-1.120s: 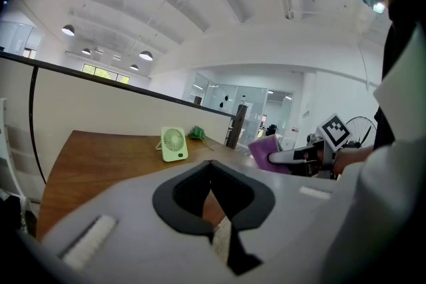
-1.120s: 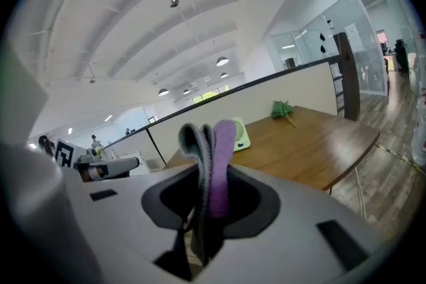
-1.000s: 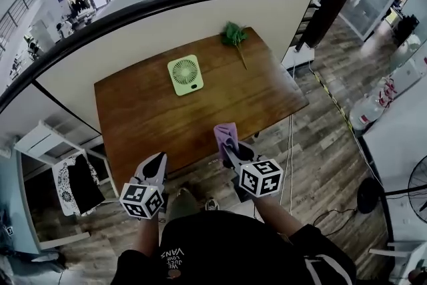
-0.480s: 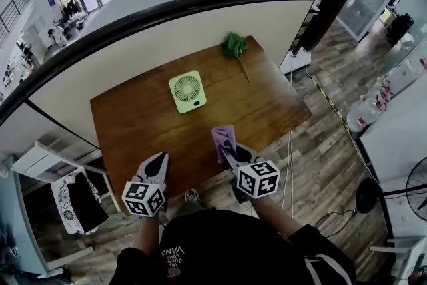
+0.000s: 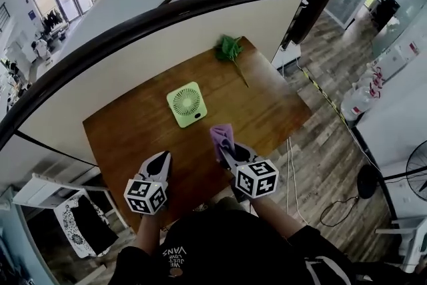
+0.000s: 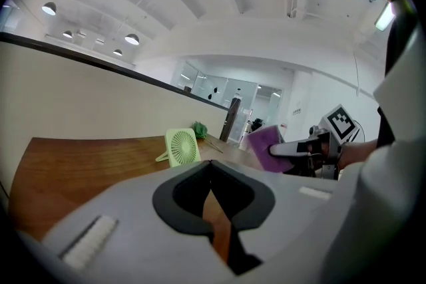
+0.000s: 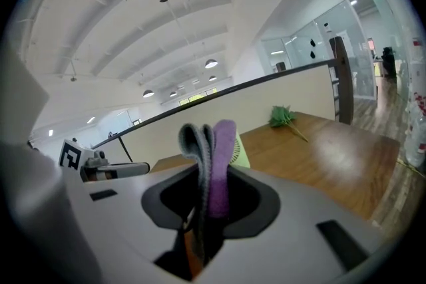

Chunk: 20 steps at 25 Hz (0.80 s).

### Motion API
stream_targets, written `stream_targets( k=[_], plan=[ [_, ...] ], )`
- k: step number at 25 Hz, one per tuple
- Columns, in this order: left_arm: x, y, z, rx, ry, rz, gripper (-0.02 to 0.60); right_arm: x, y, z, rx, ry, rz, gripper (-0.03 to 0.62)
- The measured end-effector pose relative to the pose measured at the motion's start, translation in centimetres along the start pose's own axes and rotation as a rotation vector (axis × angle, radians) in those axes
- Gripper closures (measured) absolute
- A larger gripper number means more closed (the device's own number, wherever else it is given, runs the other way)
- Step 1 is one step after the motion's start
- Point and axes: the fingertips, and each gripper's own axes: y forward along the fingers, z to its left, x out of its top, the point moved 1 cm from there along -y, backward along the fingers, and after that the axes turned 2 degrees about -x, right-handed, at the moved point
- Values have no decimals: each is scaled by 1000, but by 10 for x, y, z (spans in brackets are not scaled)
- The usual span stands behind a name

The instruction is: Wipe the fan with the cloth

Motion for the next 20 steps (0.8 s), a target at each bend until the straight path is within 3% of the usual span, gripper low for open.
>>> stream_targets(
  k=[7, 13, 17, 20],
  plan=[
    [-9, 24, 23, -19, -19, 23, 571, -4, 26, -2, -10, -7, 19, 493],
    [-10, 53, 48, 21, -29, 20, 570, 1, 59, -15, 52, -36, 43, 493],
    [-18, 70, 52, -21, -81, 34, 563, 2, 76, -22, 94, -62, 72, 493],
    [-21, 85, 64, -8, -97, 49, 563, 5, 93, -27, 129, -79, 93, 493]
  ],
)
